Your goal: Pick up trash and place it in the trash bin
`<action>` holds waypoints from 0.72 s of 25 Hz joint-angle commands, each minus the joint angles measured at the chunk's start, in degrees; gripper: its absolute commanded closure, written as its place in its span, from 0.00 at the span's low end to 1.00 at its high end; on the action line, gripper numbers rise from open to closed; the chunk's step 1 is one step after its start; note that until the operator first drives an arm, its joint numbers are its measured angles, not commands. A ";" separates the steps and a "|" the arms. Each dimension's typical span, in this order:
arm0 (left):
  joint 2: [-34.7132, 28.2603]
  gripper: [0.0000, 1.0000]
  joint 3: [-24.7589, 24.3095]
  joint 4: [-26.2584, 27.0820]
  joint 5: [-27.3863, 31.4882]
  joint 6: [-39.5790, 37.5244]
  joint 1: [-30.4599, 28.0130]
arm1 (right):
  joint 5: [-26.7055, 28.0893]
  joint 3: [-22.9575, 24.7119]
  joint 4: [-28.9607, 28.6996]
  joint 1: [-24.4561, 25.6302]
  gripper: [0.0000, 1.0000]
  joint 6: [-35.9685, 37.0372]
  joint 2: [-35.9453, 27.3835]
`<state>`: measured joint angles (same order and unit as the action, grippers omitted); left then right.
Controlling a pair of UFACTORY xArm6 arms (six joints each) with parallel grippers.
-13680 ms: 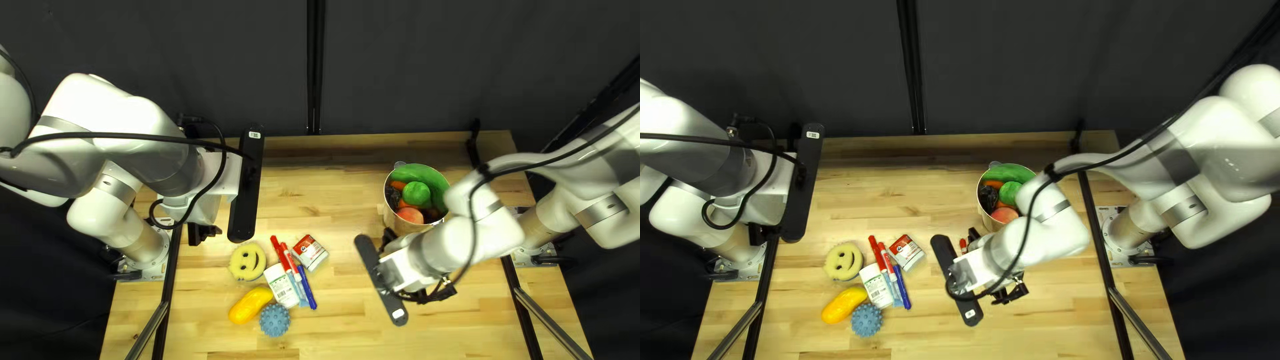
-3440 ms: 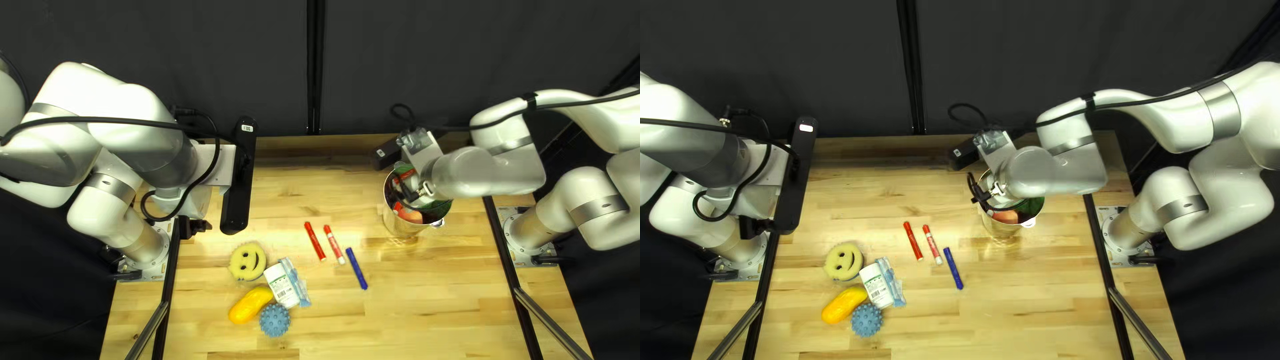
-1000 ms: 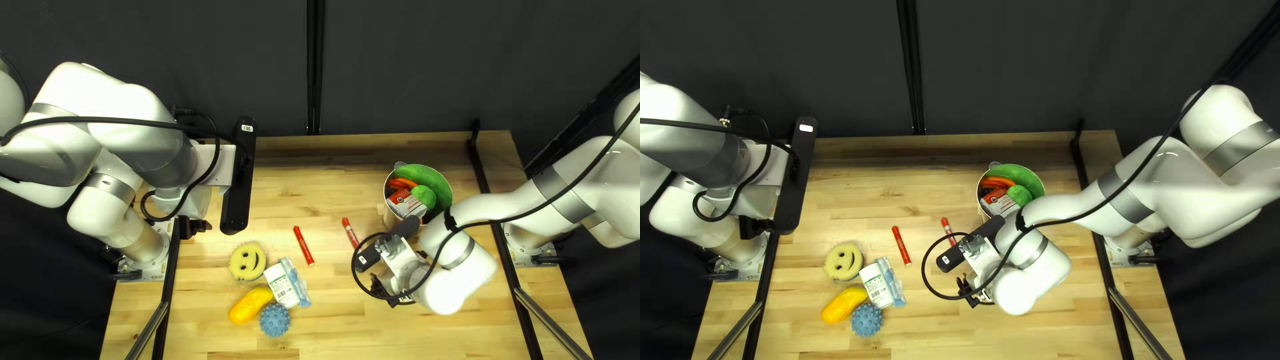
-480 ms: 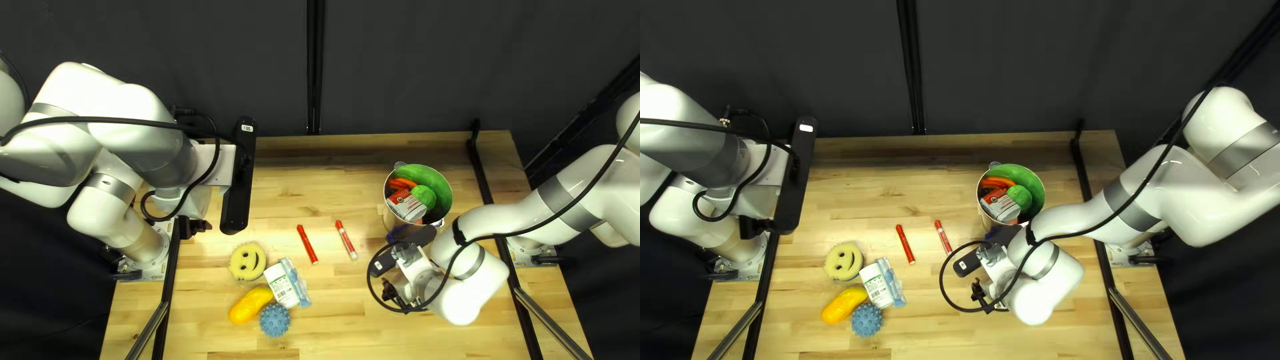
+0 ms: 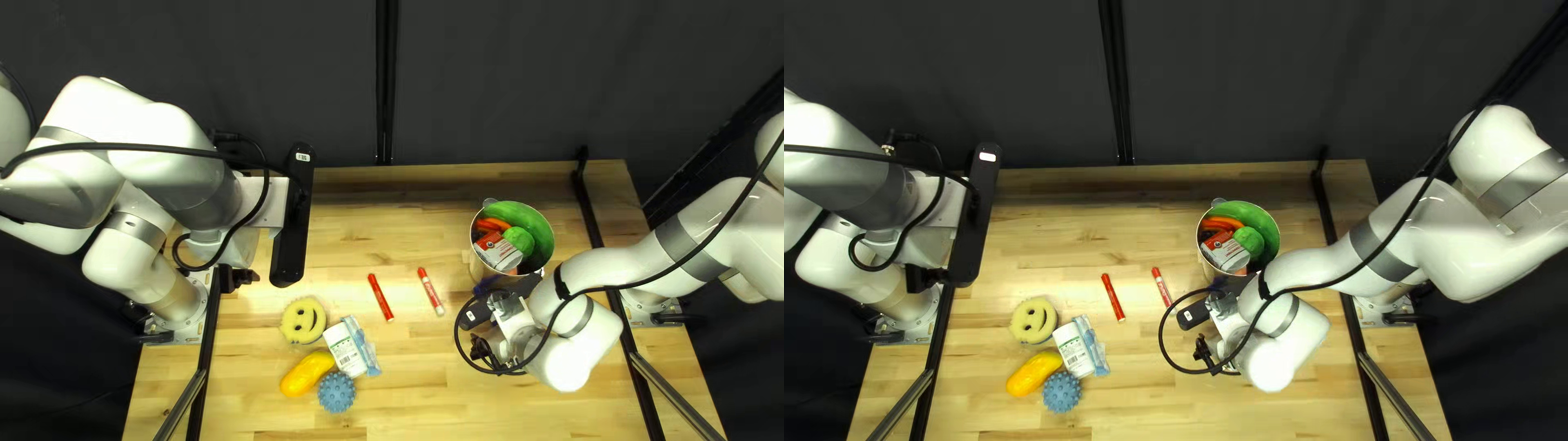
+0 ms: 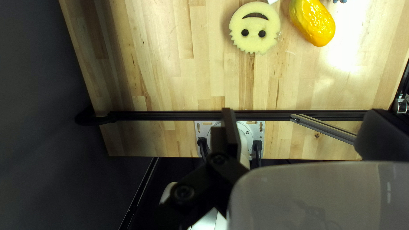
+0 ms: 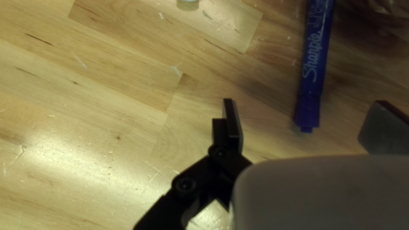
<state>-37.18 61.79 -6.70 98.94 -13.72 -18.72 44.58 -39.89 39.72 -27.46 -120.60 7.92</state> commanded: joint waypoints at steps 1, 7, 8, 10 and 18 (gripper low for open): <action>0.00 0.00 0.00 0.00 0.00 0.00 0.00 | -0.53 -0.11 0.50 0.09 0.00 0.07 0.57; 0.00 0.00 0.00 0.00 0.00 0.00 0.00 | -2.68 0.37 2.19 0.95 0.01 -0.51 1.41; 0.00 0.00 0.00 0.00 0.00 0.00 0.00 | -2.85 0.74 2.30 1.02 0.01 -0.56 1.16; 0.00 0.00 0.00 0.00 0.00 0.00 0.00 | -3.17 2.76 2.67 0.98 0.01 -1.47 -0.48; 0.00 0.00 0.00 0.00 0.00 0.00 0.00 | -3.53 3.65 4.02 0.69 0.03 -3.99 -0.95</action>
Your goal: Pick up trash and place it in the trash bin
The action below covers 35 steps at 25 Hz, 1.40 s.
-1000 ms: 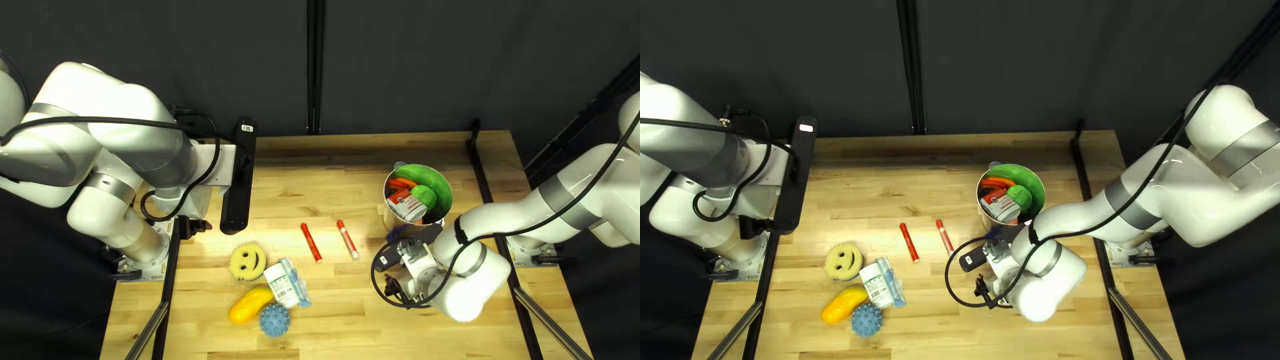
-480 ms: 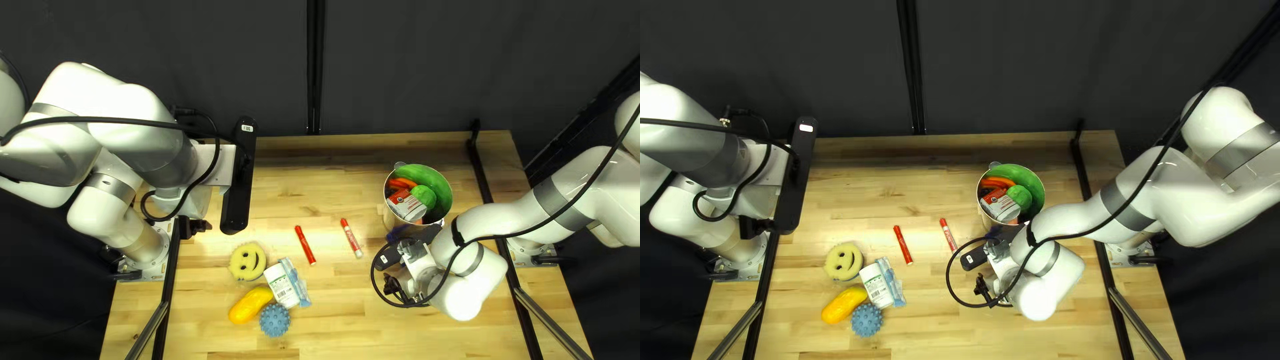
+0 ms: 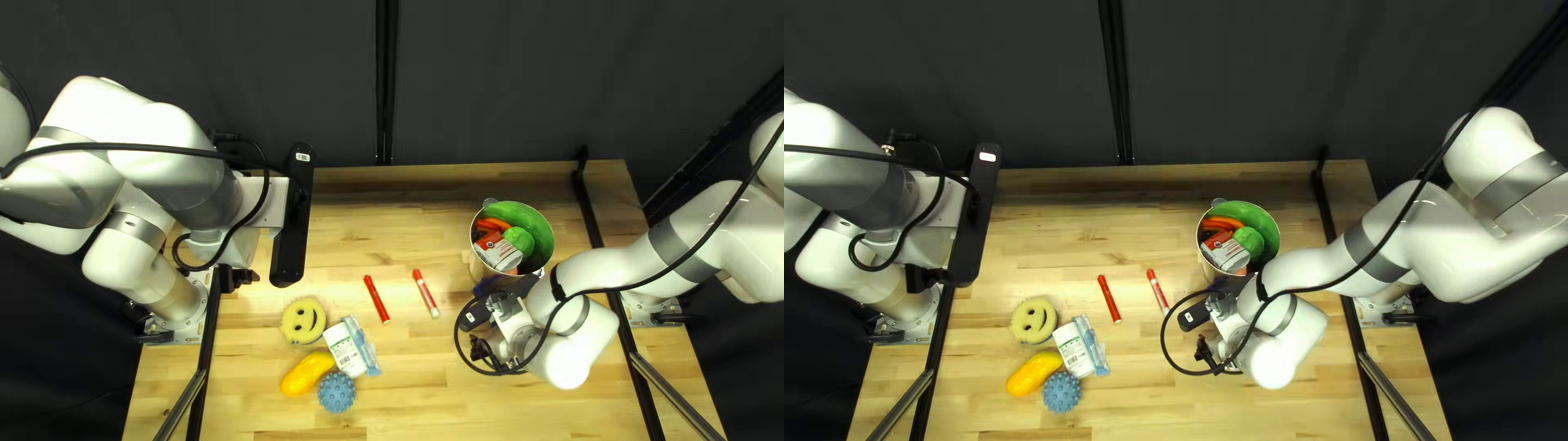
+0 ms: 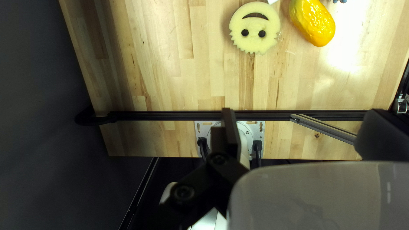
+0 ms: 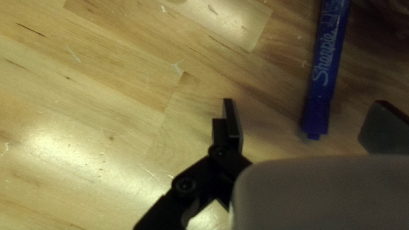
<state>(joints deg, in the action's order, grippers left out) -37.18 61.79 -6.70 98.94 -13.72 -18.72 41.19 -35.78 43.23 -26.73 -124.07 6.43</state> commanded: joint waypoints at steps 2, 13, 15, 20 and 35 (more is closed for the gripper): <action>0.00 0.00 0.00 0.00 0.00 0.00 0.00 | -0.18 -1.02 0.79 0.02 0.03 -0.53 1.04; 0.00 0.00 0.00 0.00 0.00 0.00 0.00 | 6.04 -9.17 -2.47 -1.57 0.00 5.78 3.59; 0.00 0.00 0.00 0.00 0.00 0.00 0.00 | 6.80 -8.66 -2.52 -1.51 0.00 6.48 2.65; 0.00 0.00 0.00 0.00 0.00 0.00 0.00 | 8.96 -6.78 -2.87 -0.90 0.00 10.32 -0.07; 0.00 0.00 0.00 0.00 0.00 0.00 0.00 | 10.30 -0.74 3.02 3.46 0.00 19.07 -4.83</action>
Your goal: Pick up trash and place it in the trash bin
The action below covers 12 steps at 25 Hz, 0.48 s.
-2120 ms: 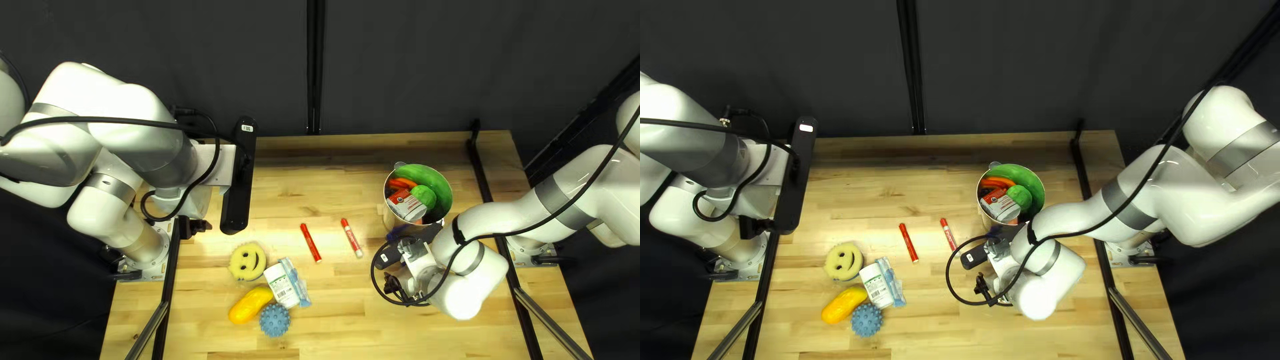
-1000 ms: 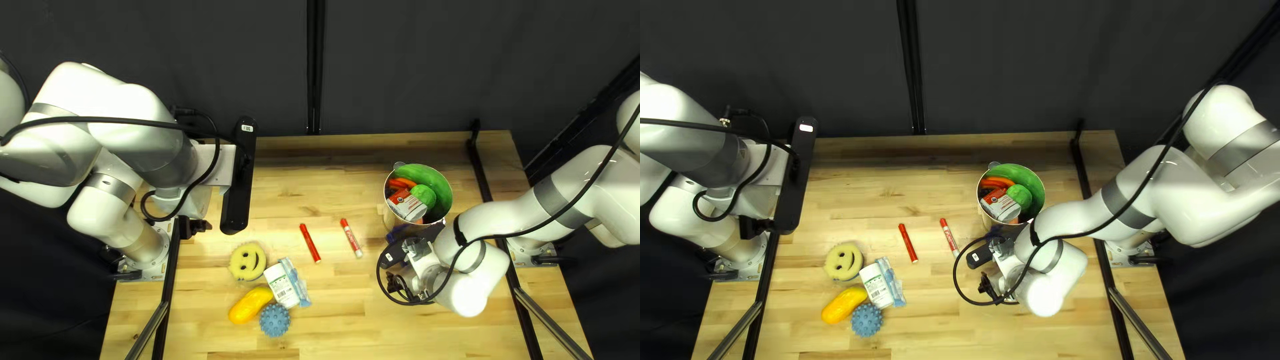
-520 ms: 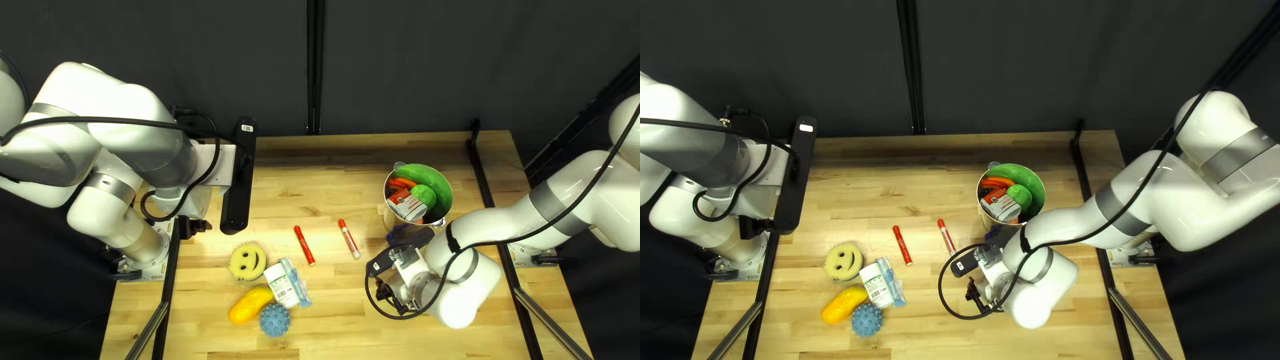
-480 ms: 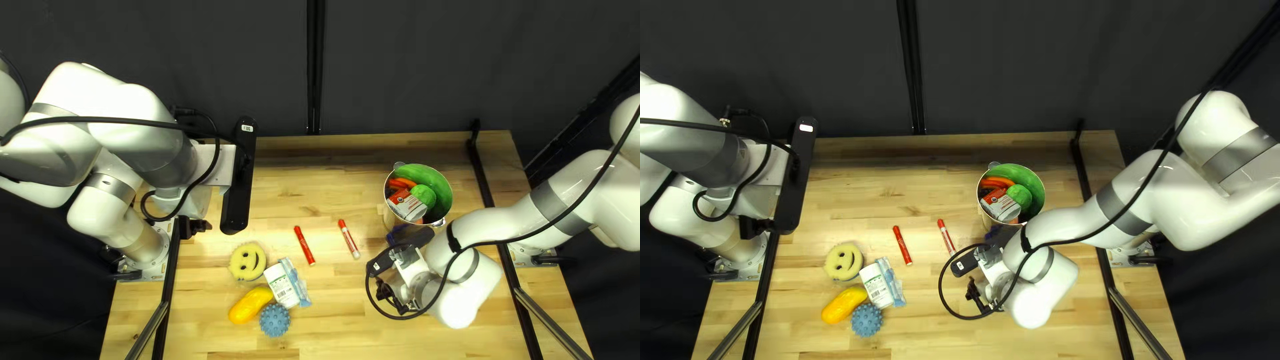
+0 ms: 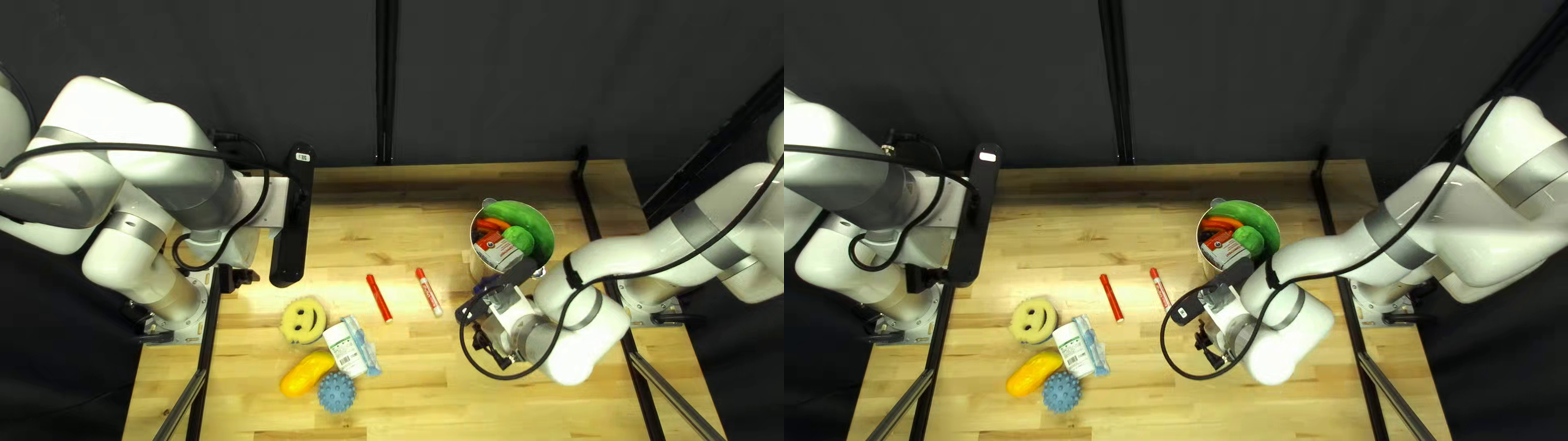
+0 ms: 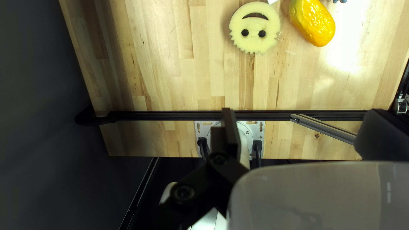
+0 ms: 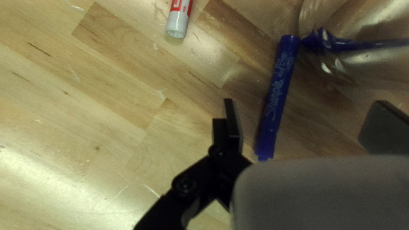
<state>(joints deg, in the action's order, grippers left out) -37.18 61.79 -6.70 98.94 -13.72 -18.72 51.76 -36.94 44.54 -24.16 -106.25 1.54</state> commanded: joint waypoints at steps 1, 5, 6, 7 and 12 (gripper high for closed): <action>0.00 0.00 0.00 0.00 0.00 0.00 0.00 | -0.01 0.31 2.18 1.09 0.00 1.99 0.18; 0.00 0.00 0.00 0.00 0.00 0.00 0.00 | 0.35 0.57 3.40 2.17 0.00 3.83 0.02; 0.00 0.00 0.00 0.00 0.00 0.00 0.00 | 0.23 0.84 3.77 2.52 0.00 4.09 -0.20; 0.00 0.00 0.00 0.00 0.00 0.00 0.00 | 0.26 0.94 3.87 2.63 0.00 4.25 -0.34; 0.00 0.00 0.00 0.00 0.00 0.00 0.00 | -0.48 0.45 2.73 0.38 0.00 1.75 0.32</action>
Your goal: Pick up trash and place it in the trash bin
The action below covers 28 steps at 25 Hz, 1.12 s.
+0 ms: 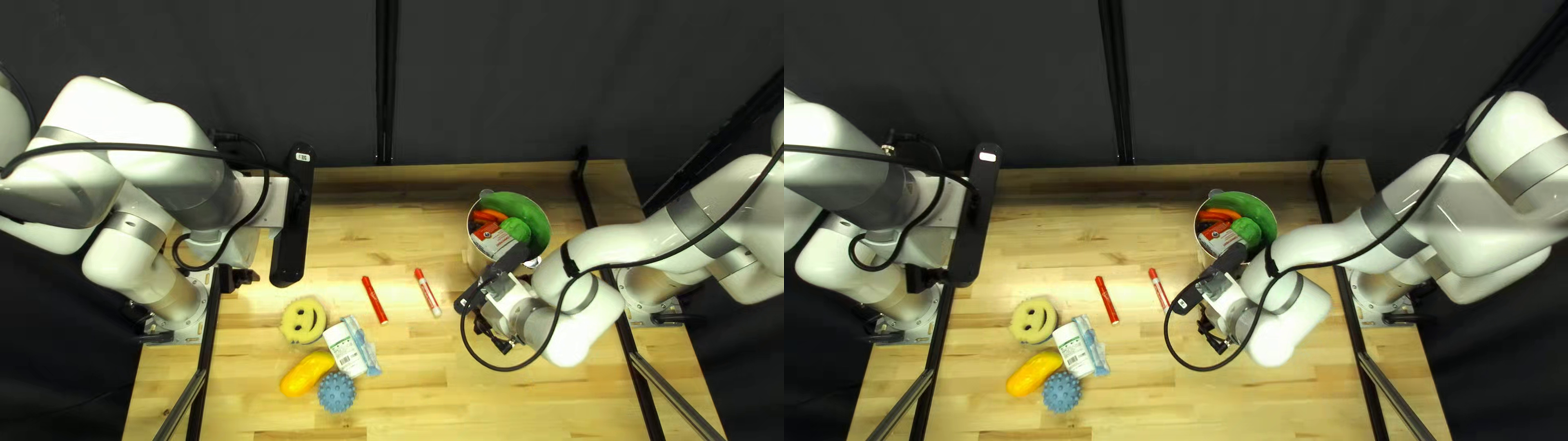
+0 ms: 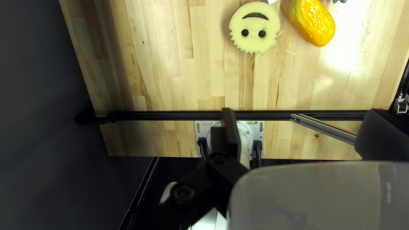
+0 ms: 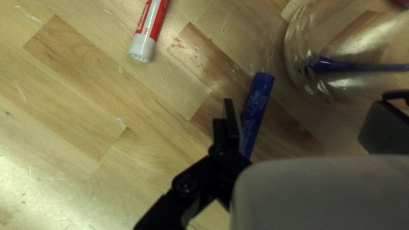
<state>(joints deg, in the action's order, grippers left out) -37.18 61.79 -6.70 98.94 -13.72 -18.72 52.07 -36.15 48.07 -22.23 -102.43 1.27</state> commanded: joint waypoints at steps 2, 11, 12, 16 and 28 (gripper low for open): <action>0.00 0.00 0.00 0.00 0.00 0.00 0.00 | -2.67 -0.92 -1.21 -2.72 0.00 -5.13 1.90; 0.00 0.00 0.00 0.00 0.00 0.00 0.00 | -9.59 1.83 -0.33 -2.24 0.00 -15.43 2.46; 0.00 0.00 0.00 0.00 0.00 0.00 0.00 | -10.04 2.11 -0.31 -2.13 0.00 -16.38 2.51; 0.00 0.00 0.00 0.00 0.00 0.00 0.00 | -11.48 1.18 -0.11 -2.82 0.00 -20.37 4.73; 0.00 0.00 0.00 0.00 0.00 0.00 0.00 | -10.91 -1.07 -1.98 -2.66 0.00 -20.94 6.19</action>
<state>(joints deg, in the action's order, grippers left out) -37.18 61.79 -6.70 98.94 -13.72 -18.72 41.26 -37.11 46.09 -24.97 -123.16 7.30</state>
